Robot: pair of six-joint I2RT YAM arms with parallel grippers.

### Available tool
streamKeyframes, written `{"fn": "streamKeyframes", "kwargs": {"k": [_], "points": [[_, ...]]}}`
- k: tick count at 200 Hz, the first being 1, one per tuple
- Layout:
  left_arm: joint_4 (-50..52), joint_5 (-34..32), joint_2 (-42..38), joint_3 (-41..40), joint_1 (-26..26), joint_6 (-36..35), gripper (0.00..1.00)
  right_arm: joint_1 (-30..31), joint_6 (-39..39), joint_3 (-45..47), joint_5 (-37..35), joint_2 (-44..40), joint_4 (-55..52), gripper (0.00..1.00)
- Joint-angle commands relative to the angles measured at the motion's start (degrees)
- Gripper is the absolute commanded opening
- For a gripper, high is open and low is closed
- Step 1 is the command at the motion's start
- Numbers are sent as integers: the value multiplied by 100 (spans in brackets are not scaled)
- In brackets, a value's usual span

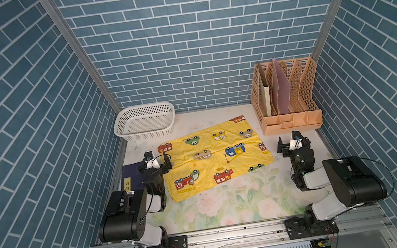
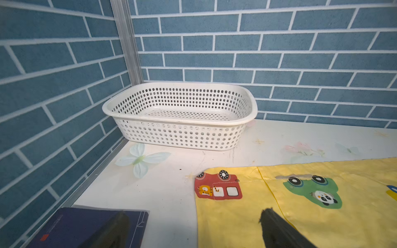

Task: Roll up the pillowcase
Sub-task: Fold the pillowcase at the center of the board.

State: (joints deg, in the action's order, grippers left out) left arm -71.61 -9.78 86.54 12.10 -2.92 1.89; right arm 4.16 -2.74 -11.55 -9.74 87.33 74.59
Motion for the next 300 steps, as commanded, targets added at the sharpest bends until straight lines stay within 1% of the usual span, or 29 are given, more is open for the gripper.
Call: {"fn": "streamKeyframes", "kwargs": {"k": [1, 110, 115, 122, 126, 129, 133, 137, 140, 144, 149, 155, 162, 168, 183, 192, 203, 216, 228, 244, 261, 281, 300], "points": [[-4, 29, -7, 78, 6, -48, 100, -14, 187, -40, 55, 30, -10, 100], [-14, 86, -26, 65, 35, -39, 100, -30, 191, -49, 78, 22, -35, 100], [-19, -15, -87, 66, 7, -35, 100, -32, 170, -33, 100, -7, 4, 100], [526, -364, -348, 256, -113, -39, 99, 51, 86, -106, 27, -224, -334, 99], [1293, -716, -596, 509, -225, 37, 98, 165, 15, -245, -128, -571, -882, 99], [2121, -1019, -788, 834, -318, 217, 98, 253, 28, -420, -341, -815, -1524, 99], [3220, -1424, -963, 1308, -390, 632, 99, 336, 186, -755, -623, -1105, -2414, 97], [4268, -1673, -1105, 1763, -426, 1127, 99, 365, 454, -1119, -767, -1322, -3247, 93], [4978, -1781, -1178, 2078, -447, 1519, 99, 365, 685, -1389, -807, -1462, -3800, 89], [5773, -1861, -1254, 2414, -495, 1958, 97, 377, 1014, -1658, -820, -1613, -4424, 87], [6499, -1873, -1368, 2679, -619, 2358, 95, 403, 1333, -1959, -694, -1757, -5085, 85], [7146, -1916, -1519, 2816, -857, 2766, 95, 475, 1615, -2195, -522, -1927, -5680, 84], [7801, -2095, -1696, 2859, -1186, 3274, 95, 585, 1871, -2263, -363, -2112, -6126, 84], [8266, -2087, -1864, 2828, -1413, 3669, 96, 631, 2079, -2232, -237, -2252, -6442, 84], [8966, -1661, -2237, 2508, -1720, 4385, 96, 632, 2446, -2030, 16, -2502, -6990, 85], [9369, -1468, -2420, 2293, -1773, 4826, 96, 638, 2612, -1973, -1, -2566, -7258, 85], [9721, -1203, -2678, 1994, -1794, 5128, 97, 603, 2742, -1969, 138, -2504, -7502, 87], [10047, -963, -2908, 1774, -1813, 5329, 97, 466, 2902, -2116, 449, -2214, -7756, 87], [10145, -548, -3025, 1531, -1865, 5451, 97, 277, 2984, -2280, 879, -1816, -7904, 87], [10480, -226, -3044, 1361, -1967, 5732, 93, 30, 3016, -2512, 1212, -1322, -8085, 85], [10878, -198, -3180, 1259, -2125, 5989, 91, -113, 2981, -2520, 1229, -1140, -8051, 85], [10847, 95, -3560, 1006, -2225, 6205, 84, -259, 2940, -2437, 1180, -1083, -7900, 84], [10765, 340, -3579, 780, -2290, 6260, 77, -301, 2938, -2375, 1149, -1093, -7812, 84]]}}
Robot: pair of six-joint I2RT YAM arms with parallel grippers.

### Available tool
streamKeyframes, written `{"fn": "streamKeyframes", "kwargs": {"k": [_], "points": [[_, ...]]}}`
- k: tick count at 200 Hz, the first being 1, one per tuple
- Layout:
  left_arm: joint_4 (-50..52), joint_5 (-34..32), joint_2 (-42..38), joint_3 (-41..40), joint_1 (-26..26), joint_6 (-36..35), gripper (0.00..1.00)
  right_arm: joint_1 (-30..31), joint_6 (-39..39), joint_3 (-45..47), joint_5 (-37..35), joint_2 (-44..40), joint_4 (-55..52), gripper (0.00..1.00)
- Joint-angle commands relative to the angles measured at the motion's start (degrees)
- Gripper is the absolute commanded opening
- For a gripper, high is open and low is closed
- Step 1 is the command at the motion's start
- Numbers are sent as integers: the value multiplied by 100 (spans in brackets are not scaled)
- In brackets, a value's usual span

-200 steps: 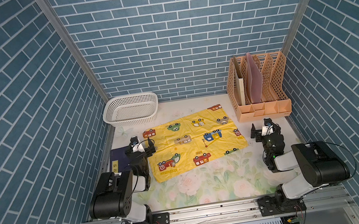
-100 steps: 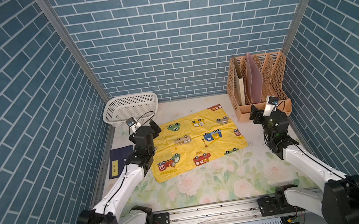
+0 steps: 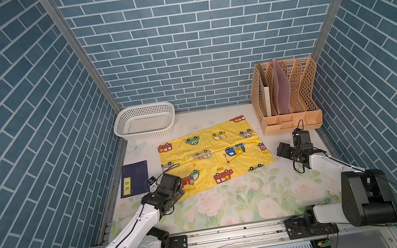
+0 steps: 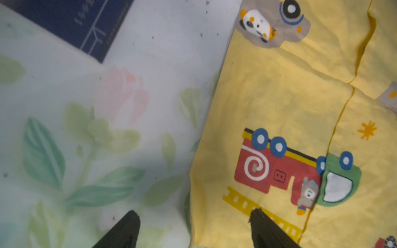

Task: Roll up the pillowcase
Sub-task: Fold the pillowcase at the center of the board.

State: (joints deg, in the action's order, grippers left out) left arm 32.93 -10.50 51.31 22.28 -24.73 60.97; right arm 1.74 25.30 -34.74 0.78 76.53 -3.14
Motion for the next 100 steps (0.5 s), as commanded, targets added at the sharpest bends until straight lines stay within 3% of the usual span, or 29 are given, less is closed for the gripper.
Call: {"fn": "streamKeyframes", "kwargs": {"k": [1, 45, 89, 100], "points": [[311, 410, -49, -240, -119, 357, 77, -59, 134, -53, 85, -14, -39, 84], [88, 336, 387, -275, -432, 394, 56, -59, 54, -37, -161, -16, -17, 84], [-154, 265, 535, -197, -447, 288, 0, -60, 2, -218, 109, 559, -191, 83], [-53, 184, 508, -122, -452, 250, 0, -44, 1, -301, 263, 778, -256, 82]]}}
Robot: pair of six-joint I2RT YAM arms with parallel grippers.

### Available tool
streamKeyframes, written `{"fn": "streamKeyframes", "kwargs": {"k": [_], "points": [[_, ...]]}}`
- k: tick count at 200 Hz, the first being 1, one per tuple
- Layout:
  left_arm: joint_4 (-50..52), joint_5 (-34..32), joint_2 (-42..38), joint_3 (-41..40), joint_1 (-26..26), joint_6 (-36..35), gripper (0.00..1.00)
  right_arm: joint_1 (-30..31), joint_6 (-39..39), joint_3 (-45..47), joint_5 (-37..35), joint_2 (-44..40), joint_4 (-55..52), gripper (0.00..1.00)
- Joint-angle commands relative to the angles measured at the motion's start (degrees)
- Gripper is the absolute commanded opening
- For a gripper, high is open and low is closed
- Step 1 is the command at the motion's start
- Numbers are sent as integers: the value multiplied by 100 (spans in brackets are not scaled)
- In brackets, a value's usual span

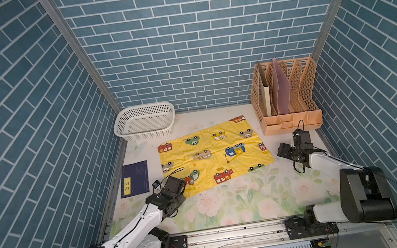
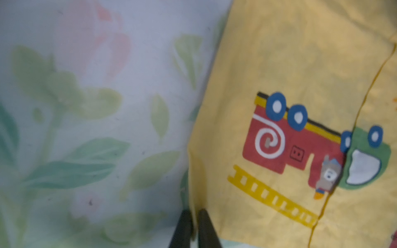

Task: Roll up the pillowcase
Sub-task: Fold the pillowcase at the center of the board.

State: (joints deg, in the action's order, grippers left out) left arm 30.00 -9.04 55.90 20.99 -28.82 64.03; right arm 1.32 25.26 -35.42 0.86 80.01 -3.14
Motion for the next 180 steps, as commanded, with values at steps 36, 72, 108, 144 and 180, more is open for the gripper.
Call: {"fn": "streamKeyframes", "kwargs": {"k": [36, 72, 108, 144, 180], "points": [[277, 9, -22, 103, -37, -171, 0, 241, 10, -299, 618, 890, -214, 78], [467, -129, -200, 242, -45, -197, 0, 465, 118, -254, 1132, 902, -323, 72], [465, -180, -397, 188, -44, -150, 0, 605, 216, 37, 1349, 801, -208, 66], [382, -171, -384, 154, -49, -155, 0, 814, 330, 7, 1528, 1160, -5, 46], [360, -214, -527, 114, -52, -113, 0, 944, 351, -39, 1381, 917, -292, 42]]}}
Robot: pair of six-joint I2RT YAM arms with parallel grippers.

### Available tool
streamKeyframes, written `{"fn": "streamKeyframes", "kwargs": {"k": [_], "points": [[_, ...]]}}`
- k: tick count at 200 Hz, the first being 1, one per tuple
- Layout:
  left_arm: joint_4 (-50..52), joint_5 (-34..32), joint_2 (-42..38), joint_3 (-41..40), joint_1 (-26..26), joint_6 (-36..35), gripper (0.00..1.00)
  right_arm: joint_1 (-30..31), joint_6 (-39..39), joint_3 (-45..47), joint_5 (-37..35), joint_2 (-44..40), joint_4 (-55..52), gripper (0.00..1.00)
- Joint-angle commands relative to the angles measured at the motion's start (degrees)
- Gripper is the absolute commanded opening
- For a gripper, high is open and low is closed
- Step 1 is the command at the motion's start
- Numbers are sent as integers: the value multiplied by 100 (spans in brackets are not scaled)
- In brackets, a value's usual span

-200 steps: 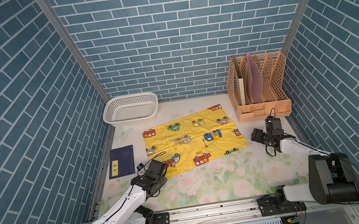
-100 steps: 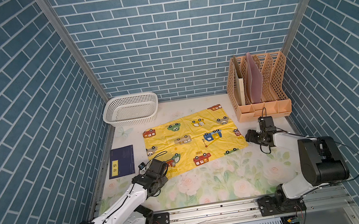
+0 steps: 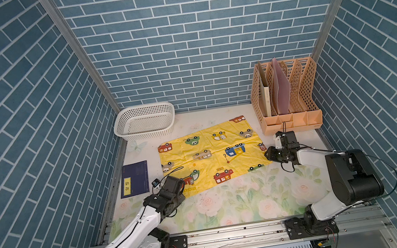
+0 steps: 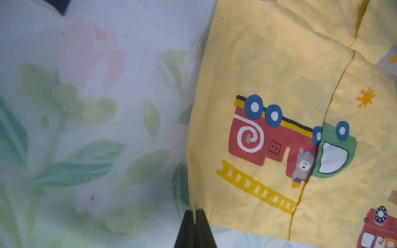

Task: Roll up the pillowcase
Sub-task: Fold the pillowcase at the center of the board.

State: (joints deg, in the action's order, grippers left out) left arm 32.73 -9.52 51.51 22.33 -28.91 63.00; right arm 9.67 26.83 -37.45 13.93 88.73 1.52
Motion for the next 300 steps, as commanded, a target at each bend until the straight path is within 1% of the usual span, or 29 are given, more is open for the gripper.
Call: {"fn": "streamKeyframes", "kwargs": {"k": [1, 8, 19, 34, 37, 45, 52, 66, 82, 90, 108, 115, 121, 146, 167, 189, 196, 199, 216, 230, 244, 264, 277, 300], "points": [[86, -165, -93, -19, -40, -13, 0, 112, 188, 166, 61, 42, -767, 43], [62, -147, -87, -29, -36, -16, 0, 146, 168, 177, -32, -3, -870, 48], [52, -155, -82, -27, -28, -18, 0, 229, 148, 194, -241, -60, -1008, 49], [34, -173, -105, -47, -38, -25, 0, 422, 74, 122, -878, -117, -1310, 52], [27, -174, -113, -53, -33, -19, 0, 450, 59, 99, -915, -107, -1362, 52], [-1, -171, -139, -71, -31, -20, 0, 568, 0, -42, -1360, -12, -1613, 53], [-34, -143, -148, -85, -38, -16, 0, 642, 2, -173, -1582, 126, -1819, 53], [-74, -122, -147, -91, -33, -24, 0, 709, 2, -236, -1665, 347, -1949, 51], [-25, -134, -145, -60, -32, -40, 0, 733, 37, -163, -1624, 404, -1863, 40], [9, -154, -166, -61, -39, -38, 0, 754, 58, -149, -1700, 376, -1857, 32], [12, -206, -269, -121, -29, 8, 0, 765, 76, -119, -1854, 323, -1822, 10], [-12, -212, -299, -151, -33, 29, 0, 765, 77, -97, -1884, 313, -1790, 4], [-36, -217, -323, -173, -32, 44, 0, 772, 77, -91, -1866, 323, -1778, 0], [-35, -323, -378, -172, -28, 91, 0, 720, 128, -60, -1686, 127, -1703, 0], [98, -511, -580, -16, -31, 77, 0, 559, 130, -96, -1617, -366, -1786, 0], [158, -586, -801, 93, -32, 23, 0, 205, 105, -61, -1048, -857, -1777, 0], [177, -582, -822, 105, -33, 13, 0, 135, 99, -52, -998, -961, -1791, 0], [195, -591, -826, 111, -35, 14, 0, 118, 88, -52, -831, -997, -1795, 0], [341, -619, -857, 201, -30, 37, 0, 33, 77, -54, -368, -1055, -1846, 0], [537, -770, -968, 368, -28, 44, 0, 17, 111, -72, 25, -1107, -1860, 0], [383, -777, -1081, 427, -28, -42, 0, 24, 136, -225, 243, -1129, -1908, 0], [236, -934, -866, 668, -26, -187, 0, 16, 118, -662, 341, -1115, -2052, 0], [41, -1019, -594, 1055, -2, -395, 0, 17, 77, -970, 339, -1051, -2150, 0], [-260, -1064, -133, 1462, 84, -747, 0, 19, 81, -1210, 449, -947, -2149, 0]]}}
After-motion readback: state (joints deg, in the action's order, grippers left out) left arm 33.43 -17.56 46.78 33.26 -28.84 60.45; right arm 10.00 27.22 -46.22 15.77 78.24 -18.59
